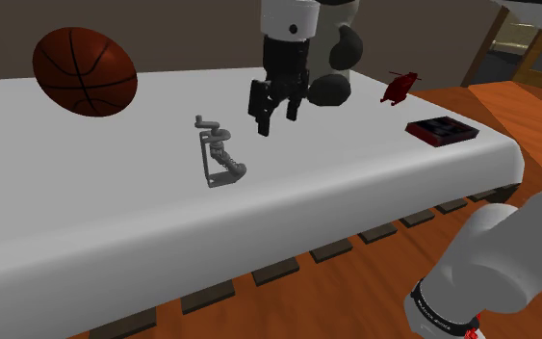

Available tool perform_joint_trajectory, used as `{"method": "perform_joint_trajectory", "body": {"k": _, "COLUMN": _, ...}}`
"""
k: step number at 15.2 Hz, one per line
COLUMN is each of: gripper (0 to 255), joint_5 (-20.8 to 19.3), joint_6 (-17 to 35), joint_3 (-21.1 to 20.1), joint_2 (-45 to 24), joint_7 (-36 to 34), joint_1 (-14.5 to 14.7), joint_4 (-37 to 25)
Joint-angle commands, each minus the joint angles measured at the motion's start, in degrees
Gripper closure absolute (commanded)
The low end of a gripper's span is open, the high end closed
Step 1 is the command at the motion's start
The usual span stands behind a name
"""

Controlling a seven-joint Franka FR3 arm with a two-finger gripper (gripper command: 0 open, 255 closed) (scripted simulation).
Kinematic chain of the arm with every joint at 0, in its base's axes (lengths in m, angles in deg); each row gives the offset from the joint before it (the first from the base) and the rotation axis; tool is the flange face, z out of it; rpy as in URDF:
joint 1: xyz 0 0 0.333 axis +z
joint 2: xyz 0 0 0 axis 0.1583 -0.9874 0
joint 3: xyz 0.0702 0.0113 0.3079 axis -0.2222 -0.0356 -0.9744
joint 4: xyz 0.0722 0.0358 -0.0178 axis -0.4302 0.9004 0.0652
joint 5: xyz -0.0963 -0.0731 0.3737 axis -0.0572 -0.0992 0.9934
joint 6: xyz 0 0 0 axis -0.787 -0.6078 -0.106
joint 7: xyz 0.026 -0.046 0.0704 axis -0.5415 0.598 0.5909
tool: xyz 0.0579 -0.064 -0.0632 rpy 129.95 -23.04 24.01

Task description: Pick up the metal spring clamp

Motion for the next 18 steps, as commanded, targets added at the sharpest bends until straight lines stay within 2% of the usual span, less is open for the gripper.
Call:
{"method": "perform_joint_trajectory", "body": {"k": 1, "gripper": 0, "joint_5": -0.7, "joint_6": -1.4, "joint_3": -2.2, "joint_2": -4.4, "joint_7": -2.7, "joint_1": 0.5, "joint_4": -5.3}}
{"method": "perform_joint_trajectory", "body": {"k": 5, "gripper": 0, "joint_5": -3.5, "joint_6": -4.5, "joint_3": -6.3, "joint_2": -13.7, "joint_7": -8.1, "joint_1": 2.1, "joint_4": -16.6}}
{"method": "perform_joint_trajectory", "body": {"k": 8, "gripper": 0, "joint_5": -6.9, "joint_6": -7.8, "joint_3": -9.3, "joint_2": -21.9, "joint_7": -12.5, "joint_1": 4.5, "joint_4": -26.8}}
{"method": "perform_joint_trajectory", "body": {"k": 9, "gripper": 0, "joint_5": -7.3, "joint_6": -8.2, "joint_3": -9.4, "joint_2": -22.7, "joint_7": -12.8, "joint_1": 4.9, "joint_4": -27.8}}
{"method": "perform_joint_trajectory", "body": {"k": 16, "gripper": 0, "joint_5": -5.8, "joint_6": -1.4, "joint_3": -8.8, "joint_2": -19.8, "joint_7": -11.9, "joint_1": 4.1, "joint_4": -18.4}}
{"method": "perform_joint_trajectory", "body": {"k": 18, "gripper": 0, "joint_5": -5.8, "joint_6": -1.4, "joint_3": -8.8, "joint_2": -19.8, "joint_7": -11.9, "joint_1": 4.1, "joint_4": -18.4}}
